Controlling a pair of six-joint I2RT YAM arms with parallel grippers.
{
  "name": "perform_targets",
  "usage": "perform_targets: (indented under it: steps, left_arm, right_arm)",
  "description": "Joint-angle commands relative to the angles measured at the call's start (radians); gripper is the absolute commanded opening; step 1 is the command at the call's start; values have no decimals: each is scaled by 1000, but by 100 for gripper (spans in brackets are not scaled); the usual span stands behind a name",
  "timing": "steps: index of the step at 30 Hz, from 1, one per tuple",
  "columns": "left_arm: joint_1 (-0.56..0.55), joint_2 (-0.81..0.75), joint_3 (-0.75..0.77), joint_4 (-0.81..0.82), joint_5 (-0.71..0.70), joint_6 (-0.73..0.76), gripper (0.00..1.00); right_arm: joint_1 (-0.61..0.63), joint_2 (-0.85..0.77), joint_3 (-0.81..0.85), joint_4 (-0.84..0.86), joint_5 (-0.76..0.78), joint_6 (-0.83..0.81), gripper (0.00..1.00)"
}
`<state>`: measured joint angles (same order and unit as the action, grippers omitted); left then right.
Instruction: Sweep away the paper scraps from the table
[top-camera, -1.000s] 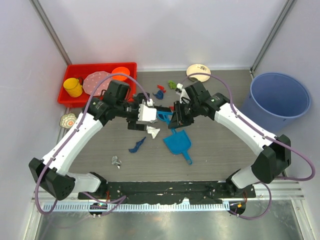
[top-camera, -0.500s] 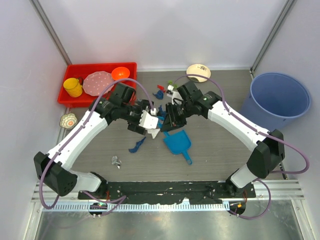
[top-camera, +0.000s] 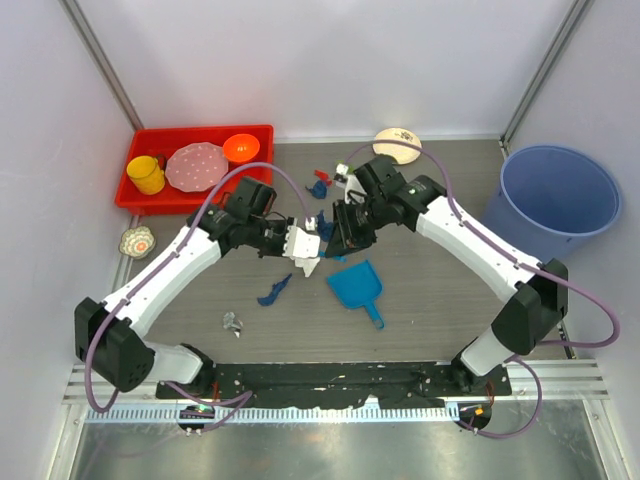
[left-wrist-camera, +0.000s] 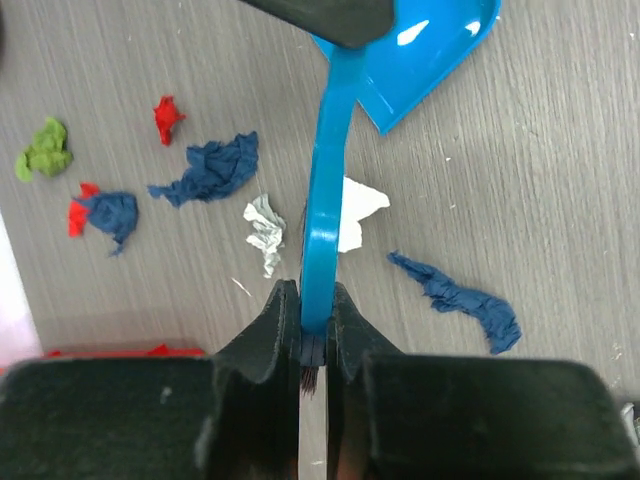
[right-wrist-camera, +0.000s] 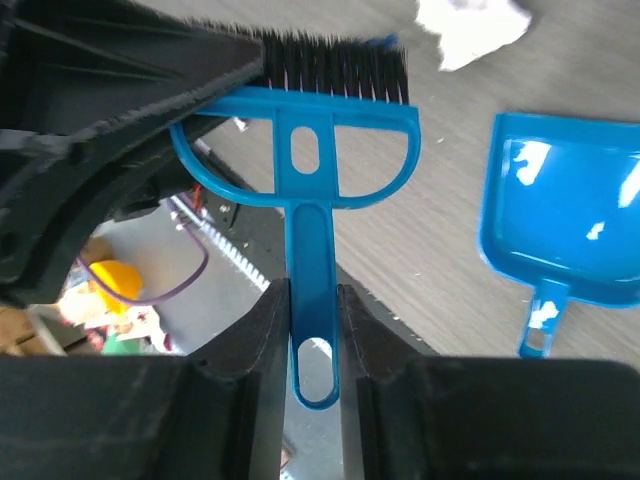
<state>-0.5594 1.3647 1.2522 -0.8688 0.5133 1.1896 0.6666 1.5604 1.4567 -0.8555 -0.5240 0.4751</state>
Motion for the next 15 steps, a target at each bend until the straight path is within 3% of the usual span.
perform_targets:
  steps: [1, 3, 6, 8, 11, 12, 15]
  left_arm:
    - [-8, -62, -66, 250, -116, -365, 0]
    - [-7, -61, -83, 296, -224, -462, 0]
    - [21, -47, -56, 288, -263, -643, 0]
    - [47, -59, -47, 284, -237, -740, 0]
    - [65, -87, -57, 298, -191, -810, 0]
    - [70, -104, -66, 307, -187, -820, 0]
    - [72, -121, -83, 323, -191, -861, 0]
  right_arm:
    - [5, -20, 238, -127, 268, -64, 33]
    - [5, -26, 414, -246, 563, -114, 53]
    - [-7, -48, 565, -342, 1038, -150, 75]
    - [-85, -91, 562, -341, 1256, -147, 79]
    - [-227, -128, 472, -283, 1265, -177, 88]
    - [-339, -132, 434, -274, 1207, -185, 89]
    - [-476, -102, 395, -266, 1164, -199, 89]
